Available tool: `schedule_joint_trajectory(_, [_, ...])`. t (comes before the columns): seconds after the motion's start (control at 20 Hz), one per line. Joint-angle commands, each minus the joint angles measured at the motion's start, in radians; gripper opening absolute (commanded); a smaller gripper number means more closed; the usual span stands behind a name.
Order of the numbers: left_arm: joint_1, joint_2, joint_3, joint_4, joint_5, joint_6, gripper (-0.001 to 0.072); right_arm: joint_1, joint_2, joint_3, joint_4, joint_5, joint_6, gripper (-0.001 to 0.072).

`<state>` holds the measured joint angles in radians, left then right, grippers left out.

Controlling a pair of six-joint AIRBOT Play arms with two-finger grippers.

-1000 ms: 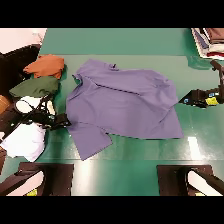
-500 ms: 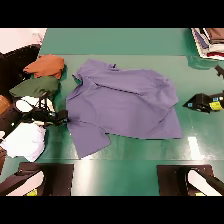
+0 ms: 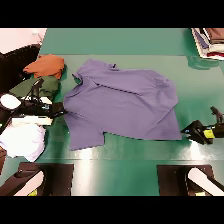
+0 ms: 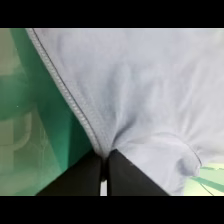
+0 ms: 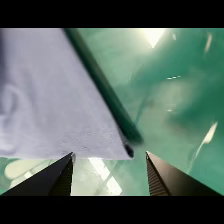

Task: Fold the shirts.

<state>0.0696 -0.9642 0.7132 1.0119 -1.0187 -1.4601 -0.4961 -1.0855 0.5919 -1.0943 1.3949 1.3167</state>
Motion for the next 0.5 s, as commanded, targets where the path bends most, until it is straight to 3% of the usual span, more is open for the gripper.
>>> schedule_joint_trajectory(0.0, [0.001,0.005,0.005,0.001,-0.014,0.002,0.0026,0.070,-0.070,-0.049,0.004,-0.054,-0.002,0.0473])
schedule_joint_trajectory(0.1, [0.001,0.006,0.005,0.002,-0.032,0.002,0.0025,0.156,-0.094,-0.049,0.003,-0.111,-0.001,0.0427])
schedule_joint_trajectory(0.15, [0.001,0.006,0.005,0.002,-0.049,0.002,0.0026,0.195,-0.092,-0.049,0.003,-0.140,-0.001,0.0353])
schedule_joint_trajectory(0.2, [0.001,0.006,0.005,0.002,-0.071,0.002,0.0025,0.228,-0.079,-0.049,0.002,-0.160,-0.001,0.0192])
schedule_joint_trajectory(0.3, [0.001,0.019,0.005,0.002,-0.101,0.002,0.0025,0.270,-0.032,-0.048,0.003,-0.183,-0.001,0.0020])
schedule_joint_trajectory(0.45, [0.002,0.105,0.067,0.006,-0.126,0.001,0.0025,0.287,0.074,0.040,0.003,-0.135,-0.001,0.0014])
